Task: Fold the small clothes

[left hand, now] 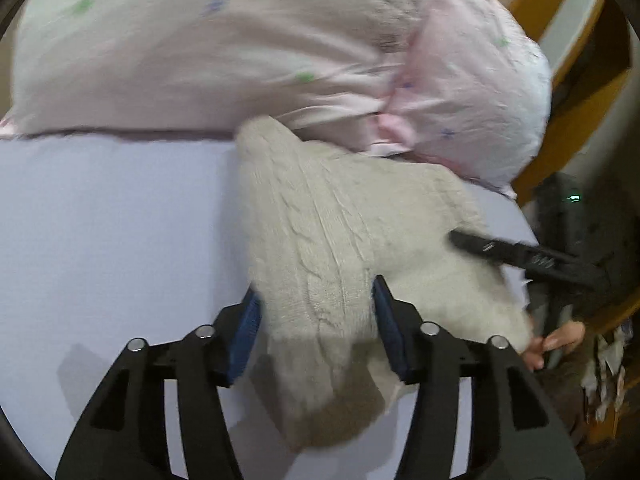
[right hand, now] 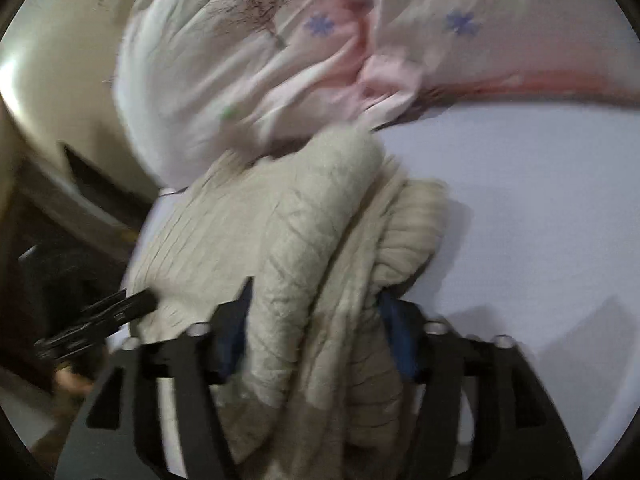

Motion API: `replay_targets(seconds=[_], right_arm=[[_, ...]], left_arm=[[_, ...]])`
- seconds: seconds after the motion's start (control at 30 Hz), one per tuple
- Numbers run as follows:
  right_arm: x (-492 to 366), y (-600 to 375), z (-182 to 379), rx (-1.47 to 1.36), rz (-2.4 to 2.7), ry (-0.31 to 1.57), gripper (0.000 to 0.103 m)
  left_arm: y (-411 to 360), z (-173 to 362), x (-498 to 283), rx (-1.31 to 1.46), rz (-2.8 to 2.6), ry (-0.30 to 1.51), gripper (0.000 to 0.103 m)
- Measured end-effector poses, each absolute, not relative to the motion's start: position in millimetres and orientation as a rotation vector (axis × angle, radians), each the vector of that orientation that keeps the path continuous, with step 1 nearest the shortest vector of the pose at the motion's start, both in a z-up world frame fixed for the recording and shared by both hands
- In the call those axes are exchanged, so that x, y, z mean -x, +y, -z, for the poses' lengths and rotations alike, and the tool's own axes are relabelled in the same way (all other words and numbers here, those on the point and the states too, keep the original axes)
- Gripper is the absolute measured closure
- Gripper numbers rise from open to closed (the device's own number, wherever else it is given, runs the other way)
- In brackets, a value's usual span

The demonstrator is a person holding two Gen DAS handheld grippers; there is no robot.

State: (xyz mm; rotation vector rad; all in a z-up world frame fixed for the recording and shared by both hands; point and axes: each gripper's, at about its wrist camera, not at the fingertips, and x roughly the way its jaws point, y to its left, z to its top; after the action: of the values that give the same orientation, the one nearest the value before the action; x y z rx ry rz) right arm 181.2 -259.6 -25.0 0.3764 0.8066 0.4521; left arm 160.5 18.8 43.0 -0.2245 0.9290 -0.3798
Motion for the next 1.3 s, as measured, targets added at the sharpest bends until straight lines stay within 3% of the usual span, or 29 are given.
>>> replay_targets(seconds=[0.07, 0.17, 0.2, 0.23, 0.43, 0.53, 0.6, 0.63, 0.67, 0.73, 0.8, 0.9, 1.13, 1.3], right_arm=[[-166, -271, 9, -0.419, -0.449, 0.689, 0.035], [-167, -255, 5, -0.397, -0.491, 0.692, 0.039], [-173, -245, 9, -0.348, -0.474, 0.731, 0.046], [-181, -232, 18, -0.283, -0.424, 0.778, 0.08], [-189, -266, 15, -0.307, -0.165, 0.658, 0.103], [-201, -287, 35, -0.381, -0.187, 0.763, 0.103], [-186, -295, 33, -0.44, -0.252, 0.739, 0.096], [-169, -297, 28, -0.447, -0.292, 0.711, 0.08], [-154, -301, 26, -0.448, -0.316, 0.686, 0.042], [-116, -305, 18, -0.415, -0.326, 0.606, 0.002], [-76, -303, 13, -0.342, -0.344, 0.566, 0.002], [-52, -284, 15, -0.257, -0.354, 0.61, 0.002], [-37, -207, 61, 0.049, -0.172, 0.766, 0.002], [-44, -192, 84, 0.088, -0.103, 0.835, 0.002]], left_arm=[[24, -55, -145, 0.202, 0.334, 0.838, 0.04], [10, -74, -125, 0.149, 0.378, 0.723, 0.032], [-2, -78, -120, 0.123, 0.415, 0.701, 0.029], [-13, -79, -122, 0.105, 0.438, 0.697, 0.029], [-47, -50, -129, 0.051, 0.492, 0.786, 0.031], [-54, -43, -126, -0.019, 0.453, 0.772, 0.031], [-48, -49, -120, -0.004, 0.46, 0.756, 0.031], [-42, -51, -115, 0.013, 0.464, 0.749, 0.031], [-32, -56, -108, 0.038, 0.467, 0.742, 0.03], [-14, -61, -92, 0.069, 0.442, 0.731, 0.023], [-3, -59, -82, 0.077, 0.399, 0.732, 0.008], [8, -47, -64, 0.071, 0.301, 0.783, 0.003], [-6, -12, -62, -0.018, 0.201, 0.891, 0.001], [-9, 1, -69, -0.038, 0.181, 0.925, 0.001]])
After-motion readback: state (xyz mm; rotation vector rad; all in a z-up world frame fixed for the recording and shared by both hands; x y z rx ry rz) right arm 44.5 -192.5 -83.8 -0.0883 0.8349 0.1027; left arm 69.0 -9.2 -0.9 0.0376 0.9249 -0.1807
